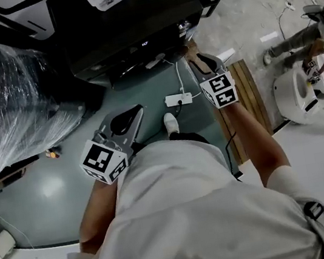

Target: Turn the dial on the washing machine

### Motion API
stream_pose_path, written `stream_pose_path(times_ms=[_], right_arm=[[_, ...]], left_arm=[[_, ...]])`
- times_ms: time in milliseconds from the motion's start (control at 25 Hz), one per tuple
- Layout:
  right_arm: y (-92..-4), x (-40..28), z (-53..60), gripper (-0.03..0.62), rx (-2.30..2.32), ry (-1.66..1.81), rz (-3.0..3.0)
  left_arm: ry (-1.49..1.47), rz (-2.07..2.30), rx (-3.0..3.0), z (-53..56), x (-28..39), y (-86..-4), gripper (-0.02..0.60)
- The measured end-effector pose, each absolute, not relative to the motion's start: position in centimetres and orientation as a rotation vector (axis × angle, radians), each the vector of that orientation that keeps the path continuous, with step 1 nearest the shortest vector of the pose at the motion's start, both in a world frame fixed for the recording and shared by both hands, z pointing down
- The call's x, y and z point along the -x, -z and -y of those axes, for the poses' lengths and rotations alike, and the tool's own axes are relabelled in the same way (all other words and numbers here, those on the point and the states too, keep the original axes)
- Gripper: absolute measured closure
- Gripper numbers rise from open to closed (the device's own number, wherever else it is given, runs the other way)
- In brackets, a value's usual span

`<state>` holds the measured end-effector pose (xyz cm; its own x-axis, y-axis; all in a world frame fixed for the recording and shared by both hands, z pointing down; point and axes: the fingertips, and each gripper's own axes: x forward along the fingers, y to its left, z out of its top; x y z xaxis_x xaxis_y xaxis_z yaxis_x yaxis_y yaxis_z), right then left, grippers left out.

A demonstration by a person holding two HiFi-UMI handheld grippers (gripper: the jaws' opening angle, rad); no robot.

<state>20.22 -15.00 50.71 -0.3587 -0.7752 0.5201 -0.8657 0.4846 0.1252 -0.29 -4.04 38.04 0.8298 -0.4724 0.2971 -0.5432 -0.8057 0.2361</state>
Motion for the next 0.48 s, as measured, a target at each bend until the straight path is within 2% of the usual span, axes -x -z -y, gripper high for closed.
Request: stream_pose_path(times_ms=[200, 480], right_arm=[[-53.8, -22.4, 20.4, 0.488, -1.334, -0.223, 2.194], [-57.1, -23.2, 26.0, 0.426, -1.324, -0.226, 2.144]], left_arm=[[-0.333, 0.932, -2.646, 4.0, 0.7, -37.7, 0.526], [-0.373, 1.068, -2.557, 3.5, 2.4, -37.9, 0.526]])
